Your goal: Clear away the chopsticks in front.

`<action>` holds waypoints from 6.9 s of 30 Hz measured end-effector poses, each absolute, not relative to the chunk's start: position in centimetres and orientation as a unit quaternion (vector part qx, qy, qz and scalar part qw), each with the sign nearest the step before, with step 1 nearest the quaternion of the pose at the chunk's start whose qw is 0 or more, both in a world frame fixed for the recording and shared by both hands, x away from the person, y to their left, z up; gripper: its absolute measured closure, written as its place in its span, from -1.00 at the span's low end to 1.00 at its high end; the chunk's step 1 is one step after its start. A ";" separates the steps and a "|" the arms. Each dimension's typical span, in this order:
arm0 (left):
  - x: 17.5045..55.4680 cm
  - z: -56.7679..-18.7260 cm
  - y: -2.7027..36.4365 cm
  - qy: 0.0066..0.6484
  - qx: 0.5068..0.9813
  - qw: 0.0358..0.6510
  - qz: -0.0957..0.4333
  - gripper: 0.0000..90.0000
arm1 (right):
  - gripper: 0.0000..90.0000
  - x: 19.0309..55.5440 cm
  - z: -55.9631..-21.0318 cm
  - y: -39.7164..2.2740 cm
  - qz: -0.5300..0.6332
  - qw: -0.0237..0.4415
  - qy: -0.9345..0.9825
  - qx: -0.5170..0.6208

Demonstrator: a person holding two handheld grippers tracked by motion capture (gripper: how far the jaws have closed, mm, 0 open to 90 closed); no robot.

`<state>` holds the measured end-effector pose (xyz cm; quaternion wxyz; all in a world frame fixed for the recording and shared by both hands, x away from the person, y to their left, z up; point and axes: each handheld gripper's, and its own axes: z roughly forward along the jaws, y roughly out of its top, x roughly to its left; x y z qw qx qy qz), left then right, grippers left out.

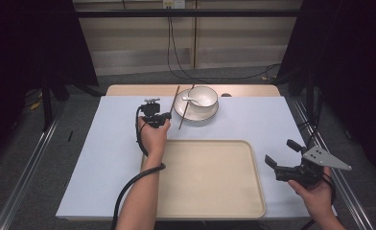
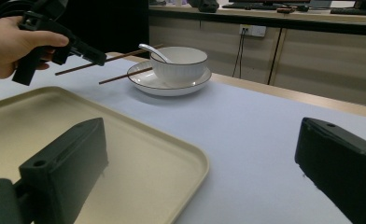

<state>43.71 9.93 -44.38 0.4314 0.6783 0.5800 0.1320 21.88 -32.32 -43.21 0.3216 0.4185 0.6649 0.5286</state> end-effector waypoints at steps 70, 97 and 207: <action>18.9 -46.8 15.5 0.604 0.640 0.442 0.176 0.91 | -0.96 21.9 -43.3 -31.8 0.521 0.332 0.669 0.414; 20.1 -47.1 15.1 0.604 0.644 0.434 0.181 0.62 | -0.96 21.8 -43.3 -31.7 0.521 0.328 0.669 0.417; 44.5 -45.8 6.8 0.525 0.716 0.428 0.168 0.91 | -0.95 21.8 -43.4 -32.4 0.524 0.324 0.669 0.416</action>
